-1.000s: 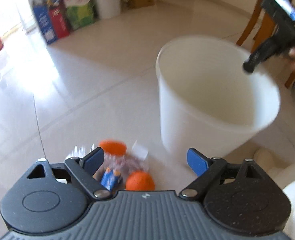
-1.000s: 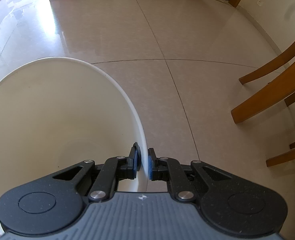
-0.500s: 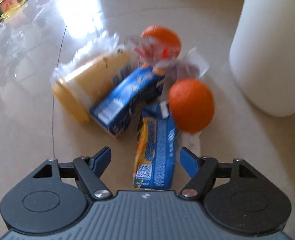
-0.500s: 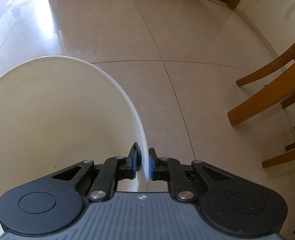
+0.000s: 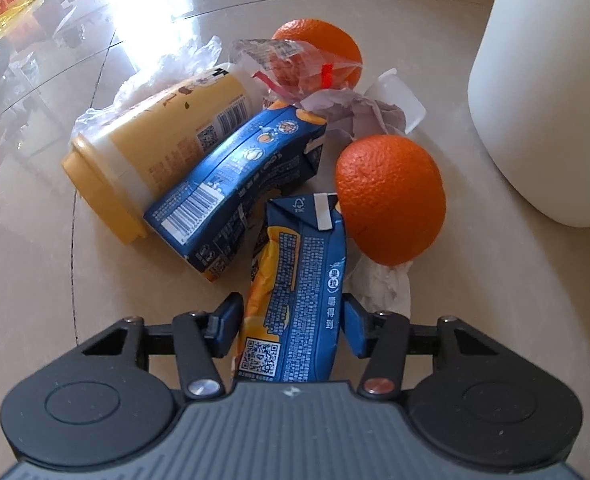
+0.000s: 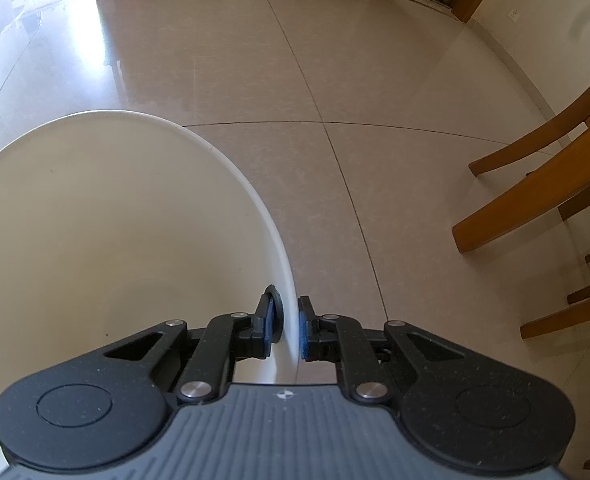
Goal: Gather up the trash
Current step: 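Grasp the blue juice carton with the left gripper, then carry the blue carton over the bin and release it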
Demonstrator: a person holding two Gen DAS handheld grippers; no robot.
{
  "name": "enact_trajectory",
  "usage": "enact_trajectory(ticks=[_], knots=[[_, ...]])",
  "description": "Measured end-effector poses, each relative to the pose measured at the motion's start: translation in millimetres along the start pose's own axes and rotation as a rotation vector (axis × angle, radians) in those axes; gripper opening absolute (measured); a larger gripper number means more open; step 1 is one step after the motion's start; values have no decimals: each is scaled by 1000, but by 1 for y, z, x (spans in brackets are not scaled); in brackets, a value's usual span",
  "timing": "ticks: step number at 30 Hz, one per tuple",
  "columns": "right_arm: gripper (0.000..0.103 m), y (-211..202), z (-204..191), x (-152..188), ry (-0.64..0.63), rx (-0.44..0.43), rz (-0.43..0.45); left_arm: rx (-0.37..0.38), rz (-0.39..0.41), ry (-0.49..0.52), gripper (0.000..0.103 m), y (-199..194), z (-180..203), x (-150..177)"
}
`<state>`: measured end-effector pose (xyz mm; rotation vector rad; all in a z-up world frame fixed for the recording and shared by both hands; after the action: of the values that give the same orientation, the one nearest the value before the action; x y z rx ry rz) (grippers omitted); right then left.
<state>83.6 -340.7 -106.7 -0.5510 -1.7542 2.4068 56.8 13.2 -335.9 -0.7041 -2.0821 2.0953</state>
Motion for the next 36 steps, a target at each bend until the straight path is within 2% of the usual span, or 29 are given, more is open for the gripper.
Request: enact_trajectory(ticks=[3,4,9,17,20,26,29,36], knots=[[15,0,0,0,-2,3,1,-11,-11,6,54,9,1,-5],[15,0,-1,0,-4,5,2,-18,-20,6,58,13,3,-6],[15,-1,-2,0,0,4,1,-8,-11,-39,52,15,4,-13],[16,-2,-1,-1,-1,4,1,1,-32,-37,52,0,-4,3],[16,-2,-2,-1,-4,8,1,-17,-60,-2,52,-12,-8,8],[16,-3,-1,-3,6,6,-5,-12,-102,116,52,-57,-4,0],[16,-3,-2,-3,4,10,-5,20,-97,166,52,-92,2,-11],[16,-2,-5,-2,7,12,-6,84,-31,296,52,-183,29,-56]])
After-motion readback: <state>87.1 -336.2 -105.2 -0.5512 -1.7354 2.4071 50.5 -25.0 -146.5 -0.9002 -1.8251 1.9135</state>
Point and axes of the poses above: each gripper's, at about its wrist camera, not at the fingertips, and y roughly the way its jaws point, z to its right, x to its underside, the point moved 5 cm from there along y, roughly the way its jaws point, and after that the axes turned 8 degrees about -z, right-handed, at the moved point
